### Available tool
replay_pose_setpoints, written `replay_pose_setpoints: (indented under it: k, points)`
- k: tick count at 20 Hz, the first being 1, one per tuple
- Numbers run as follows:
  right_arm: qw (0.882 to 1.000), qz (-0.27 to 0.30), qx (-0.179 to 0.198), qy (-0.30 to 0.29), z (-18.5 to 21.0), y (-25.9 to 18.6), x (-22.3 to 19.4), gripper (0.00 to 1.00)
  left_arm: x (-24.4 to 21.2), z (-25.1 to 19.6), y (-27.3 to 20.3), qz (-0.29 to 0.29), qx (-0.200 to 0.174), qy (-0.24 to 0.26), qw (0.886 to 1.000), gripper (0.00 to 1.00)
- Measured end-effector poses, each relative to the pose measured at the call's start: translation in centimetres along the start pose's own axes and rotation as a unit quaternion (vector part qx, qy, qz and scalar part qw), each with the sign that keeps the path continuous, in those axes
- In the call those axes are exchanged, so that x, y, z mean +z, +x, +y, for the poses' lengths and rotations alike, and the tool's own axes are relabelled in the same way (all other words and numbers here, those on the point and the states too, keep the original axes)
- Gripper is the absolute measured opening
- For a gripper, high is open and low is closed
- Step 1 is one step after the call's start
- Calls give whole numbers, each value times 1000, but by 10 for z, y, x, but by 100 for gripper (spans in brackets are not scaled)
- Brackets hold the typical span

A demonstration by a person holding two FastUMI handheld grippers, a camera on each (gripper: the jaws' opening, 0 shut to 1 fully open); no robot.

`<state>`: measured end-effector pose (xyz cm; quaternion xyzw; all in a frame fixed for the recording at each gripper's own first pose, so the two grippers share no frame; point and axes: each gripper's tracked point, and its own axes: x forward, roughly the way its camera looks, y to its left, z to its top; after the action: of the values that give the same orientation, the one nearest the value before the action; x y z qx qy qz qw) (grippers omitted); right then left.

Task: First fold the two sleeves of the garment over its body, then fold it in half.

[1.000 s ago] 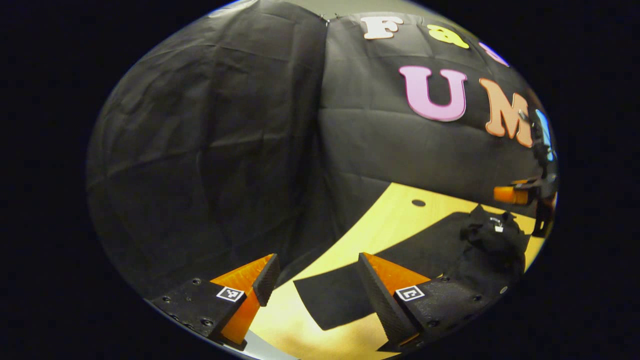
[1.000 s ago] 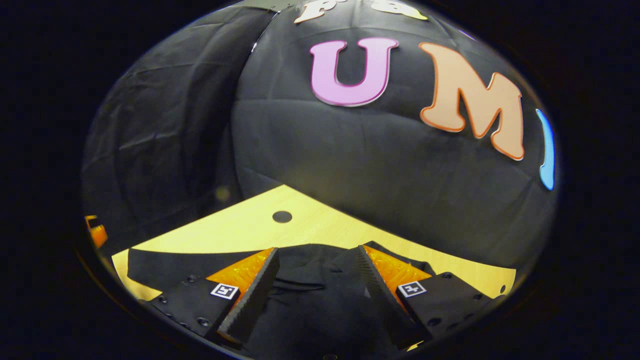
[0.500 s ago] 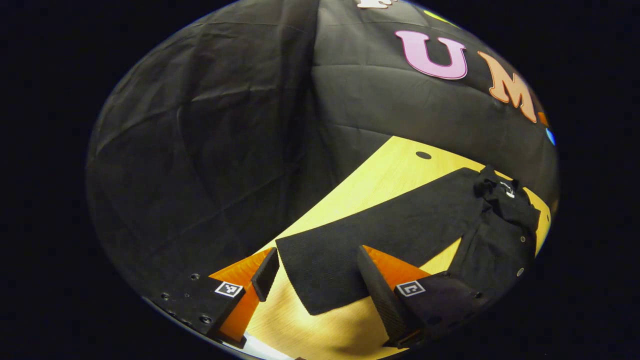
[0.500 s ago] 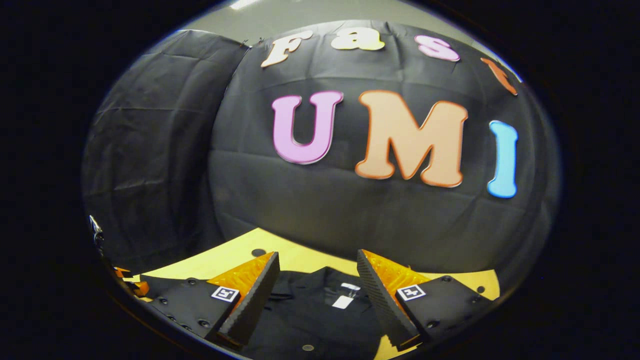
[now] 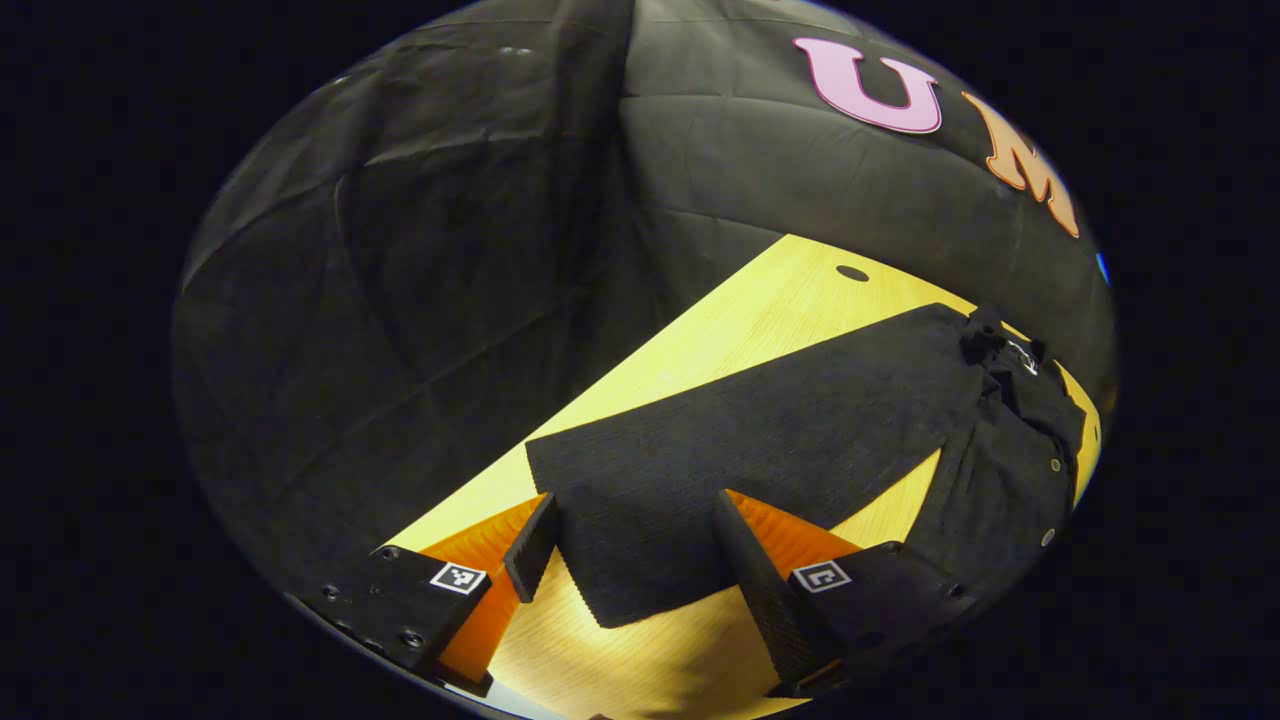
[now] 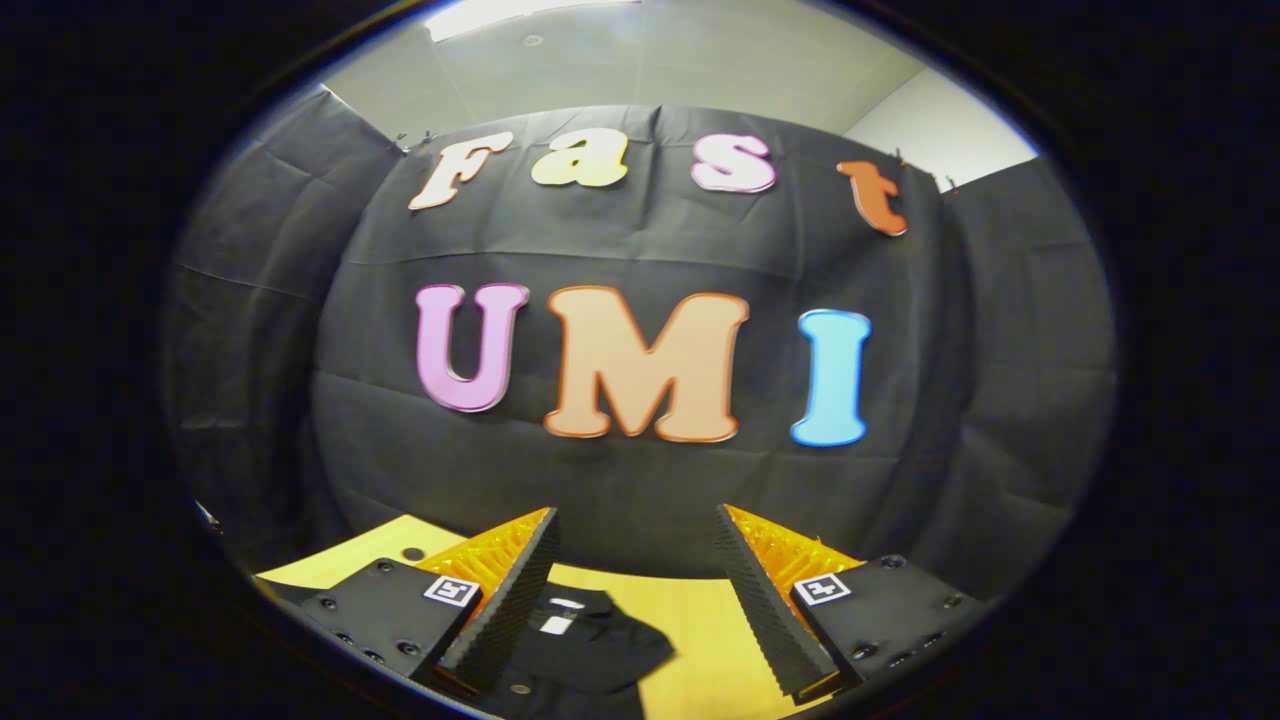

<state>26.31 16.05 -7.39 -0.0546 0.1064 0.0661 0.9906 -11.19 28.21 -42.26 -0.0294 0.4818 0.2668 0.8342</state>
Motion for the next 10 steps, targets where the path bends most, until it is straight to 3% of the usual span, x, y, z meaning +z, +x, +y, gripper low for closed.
replay_pose_setpoints:
  k: [4,10]
  points:
    - [999,-11,-39,19,-43,-24,10,95,-2,2,-1,-6,5,4,1000,95]
    - [996,-24,-83,5,-86,-60,13,100,-2,-6,-1,-26,-9,5,1000,92]
